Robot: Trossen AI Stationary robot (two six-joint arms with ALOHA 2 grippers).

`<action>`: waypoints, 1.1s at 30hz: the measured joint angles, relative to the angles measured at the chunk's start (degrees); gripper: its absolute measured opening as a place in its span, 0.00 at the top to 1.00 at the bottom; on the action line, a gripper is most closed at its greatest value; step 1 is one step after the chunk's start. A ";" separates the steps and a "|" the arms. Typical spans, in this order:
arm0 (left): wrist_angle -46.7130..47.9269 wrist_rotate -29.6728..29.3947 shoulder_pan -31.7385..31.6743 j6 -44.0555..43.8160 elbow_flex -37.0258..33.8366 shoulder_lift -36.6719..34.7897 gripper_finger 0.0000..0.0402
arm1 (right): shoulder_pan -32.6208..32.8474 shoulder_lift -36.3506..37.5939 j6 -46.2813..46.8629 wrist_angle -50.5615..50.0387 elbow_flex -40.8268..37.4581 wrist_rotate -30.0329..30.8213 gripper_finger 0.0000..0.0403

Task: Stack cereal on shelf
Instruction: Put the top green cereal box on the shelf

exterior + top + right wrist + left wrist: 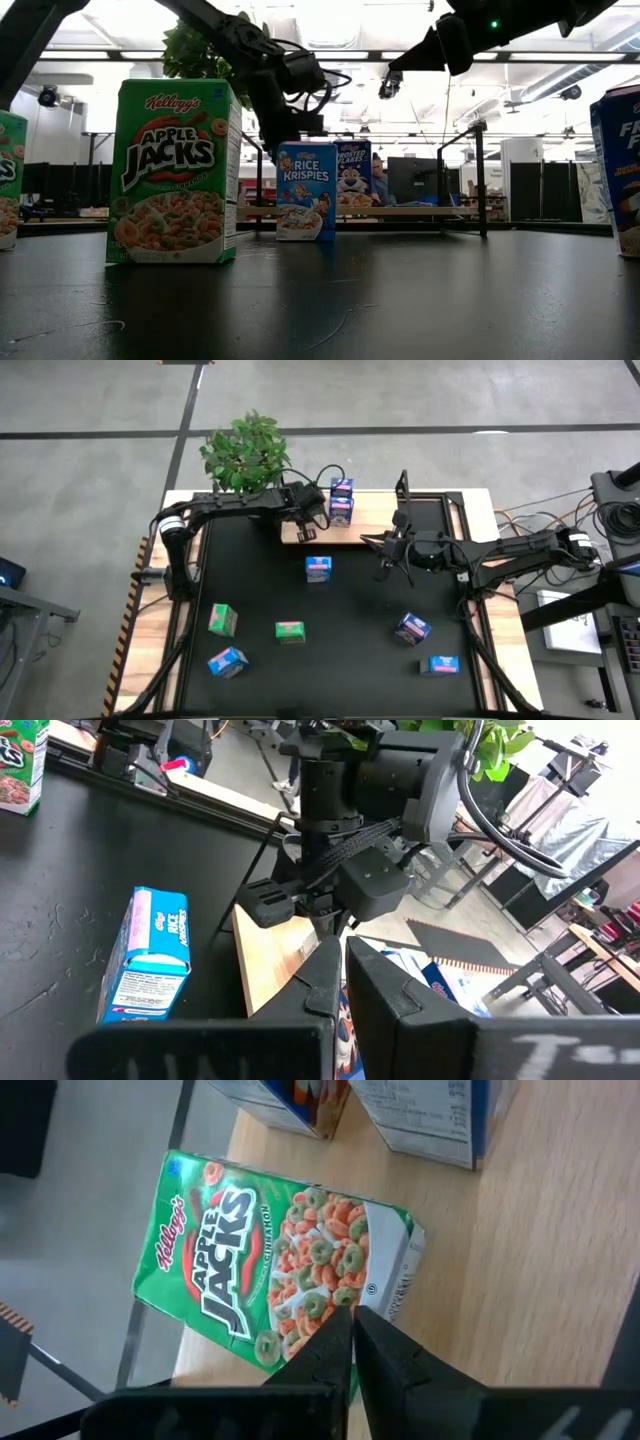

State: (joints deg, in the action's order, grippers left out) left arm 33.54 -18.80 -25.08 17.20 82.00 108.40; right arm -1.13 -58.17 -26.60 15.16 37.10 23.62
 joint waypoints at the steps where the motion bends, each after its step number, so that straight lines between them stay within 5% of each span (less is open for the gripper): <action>1: -0.09 0.17 0.00 -0.22 -0.15 0.10 1.00 | 0.01 0.00 -0.01 0.00 0.00 0.00 0.97; 33: 1.47 0.60 1.83 -7.51 -2.92 0.78 1.00 | 0.01 0.00 0.29 -0.04 0.00 -0.02 0.97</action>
State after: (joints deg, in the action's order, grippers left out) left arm 35.00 -18.20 -23.25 9.70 79.08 109.18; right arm -1.13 -58.17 -26.31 15.11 37.10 23.59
